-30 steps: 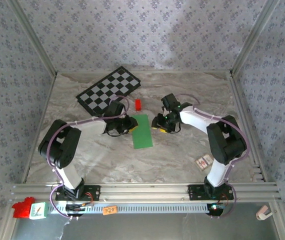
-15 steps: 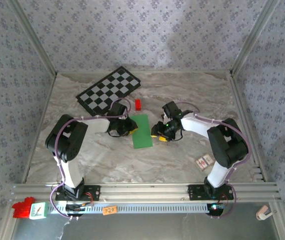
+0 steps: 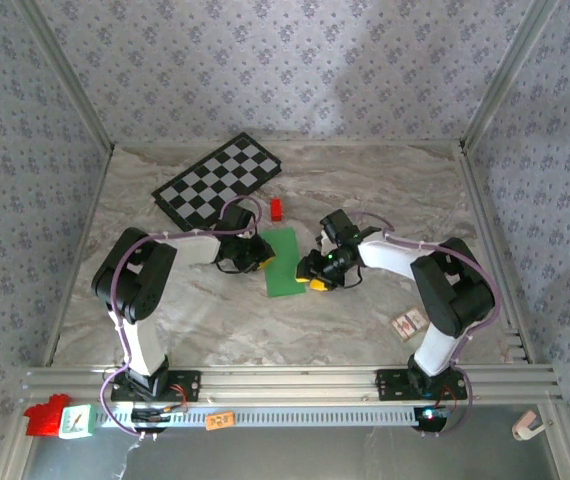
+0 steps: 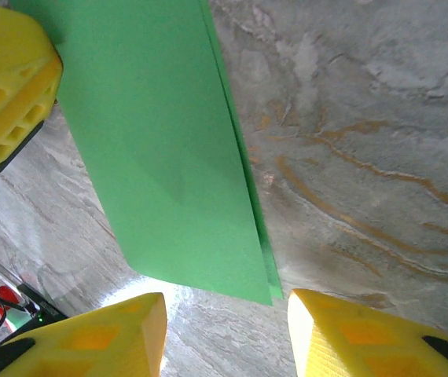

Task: Fold a paper plane with a square sheet of paper (pick it up from the middle)
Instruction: Fold the triangle a second time at the center of the table.

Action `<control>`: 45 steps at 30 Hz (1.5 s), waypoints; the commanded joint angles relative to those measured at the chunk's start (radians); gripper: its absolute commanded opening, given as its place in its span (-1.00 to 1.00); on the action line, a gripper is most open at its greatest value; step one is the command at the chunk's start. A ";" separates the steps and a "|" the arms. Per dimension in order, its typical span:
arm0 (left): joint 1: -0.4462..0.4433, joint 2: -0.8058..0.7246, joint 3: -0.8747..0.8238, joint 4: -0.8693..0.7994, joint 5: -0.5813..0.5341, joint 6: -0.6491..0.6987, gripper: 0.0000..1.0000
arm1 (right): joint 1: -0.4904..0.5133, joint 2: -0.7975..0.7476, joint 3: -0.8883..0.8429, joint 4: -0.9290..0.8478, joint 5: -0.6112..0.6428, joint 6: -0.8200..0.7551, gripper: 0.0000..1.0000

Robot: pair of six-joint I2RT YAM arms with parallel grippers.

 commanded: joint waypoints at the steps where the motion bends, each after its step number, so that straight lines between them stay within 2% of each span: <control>1: 0.000 0.057 -0.016 -0.080 -0.037 -0.012 -0.58 | 0.010 0.007 -0.007 -0.012 -0.009 0.010 -0.08; 14: 0.000 0.065 -0.024 -0.055 -0.014 -0.026 -0.59 | 0.037 0.037 0.013 -0.010 -0.037 -0.002 -0.14; 24: 0.000 0.063 -0.026 -0.051 -0.006 -0.021 -0.60 | 0.007 -0.010 -0.059 0.174 -0.021 0.078 -0.25; 29: 0.000 0.060 -0.028 -0.053 -0.004 -0.017 -0.61 | -0.001 0.006 -0.061 0.202 -0.040 0.101 -0.36; 37: 0.000 0.057 -0.025 -0.045 0.007 -0.020 -0.61 | -0.002 0.000 -0.069 0.192 -0.044 0.106 -0.64; 45: 0.001 0.057 -0.025 -0.046 0.007 -0.020 -0.61 | -0.003 -0.013 -0.072 0.154 -0.042 0.103 -0.70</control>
